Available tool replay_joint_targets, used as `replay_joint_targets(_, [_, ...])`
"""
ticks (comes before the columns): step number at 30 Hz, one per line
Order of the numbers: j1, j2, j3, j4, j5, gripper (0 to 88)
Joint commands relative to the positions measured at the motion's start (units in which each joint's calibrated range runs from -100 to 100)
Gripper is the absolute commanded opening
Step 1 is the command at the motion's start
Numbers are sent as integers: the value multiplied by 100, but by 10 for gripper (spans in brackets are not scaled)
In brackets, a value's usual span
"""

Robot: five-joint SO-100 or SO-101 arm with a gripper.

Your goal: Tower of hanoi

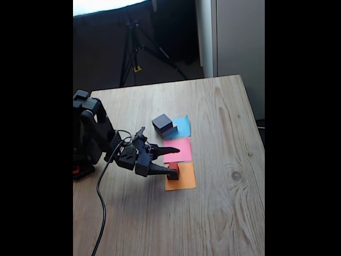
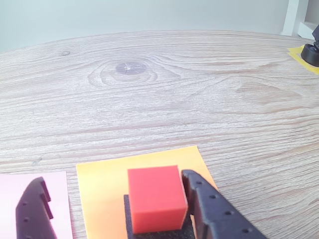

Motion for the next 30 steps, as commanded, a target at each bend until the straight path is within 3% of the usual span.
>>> replay_joint_targets(1, [47, -49, -15, -80, 177, 253])
replay_joint_targets(8, [22, -117, 122, -72, 260, 175])
replay_joint_targets(30, [5, -132, 222, -56, 260, 63])
